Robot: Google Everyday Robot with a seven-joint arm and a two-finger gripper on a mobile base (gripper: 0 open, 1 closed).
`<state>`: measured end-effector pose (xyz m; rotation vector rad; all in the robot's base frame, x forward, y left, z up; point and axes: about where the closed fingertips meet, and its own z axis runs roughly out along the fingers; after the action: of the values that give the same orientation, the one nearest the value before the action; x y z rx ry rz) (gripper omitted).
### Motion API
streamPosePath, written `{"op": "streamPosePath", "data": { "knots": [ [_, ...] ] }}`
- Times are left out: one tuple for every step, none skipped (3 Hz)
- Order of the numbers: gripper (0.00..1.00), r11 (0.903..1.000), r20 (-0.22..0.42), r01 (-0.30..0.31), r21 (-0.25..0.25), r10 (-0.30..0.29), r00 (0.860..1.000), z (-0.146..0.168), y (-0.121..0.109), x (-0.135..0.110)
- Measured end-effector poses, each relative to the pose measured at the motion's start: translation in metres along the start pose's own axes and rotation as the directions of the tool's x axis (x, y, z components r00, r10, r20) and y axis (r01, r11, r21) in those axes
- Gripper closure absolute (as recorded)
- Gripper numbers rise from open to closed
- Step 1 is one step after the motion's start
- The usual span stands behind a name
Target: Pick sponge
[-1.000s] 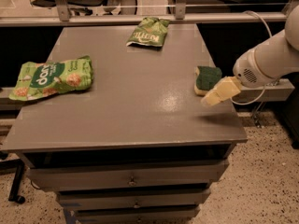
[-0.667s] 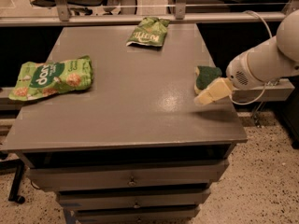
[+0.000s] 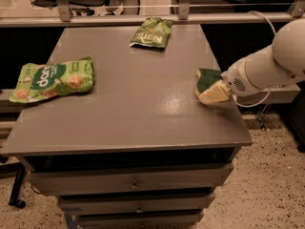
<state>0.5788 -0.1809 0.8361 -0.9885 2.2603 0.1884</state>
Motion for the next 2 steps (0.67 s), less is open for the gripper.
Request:
{"op": "streamPosePath", "data": {
  "knots": [
    [0.63,0.9999,-0.002,0.011,0.008,-0.011,1.0,0.0002,0.0007,0.0019],
    [0.86,0.9995,0.013,0.031,0.006,-0.031,0.999,-0.0021,0.0,-0.0051]
  ]
}}
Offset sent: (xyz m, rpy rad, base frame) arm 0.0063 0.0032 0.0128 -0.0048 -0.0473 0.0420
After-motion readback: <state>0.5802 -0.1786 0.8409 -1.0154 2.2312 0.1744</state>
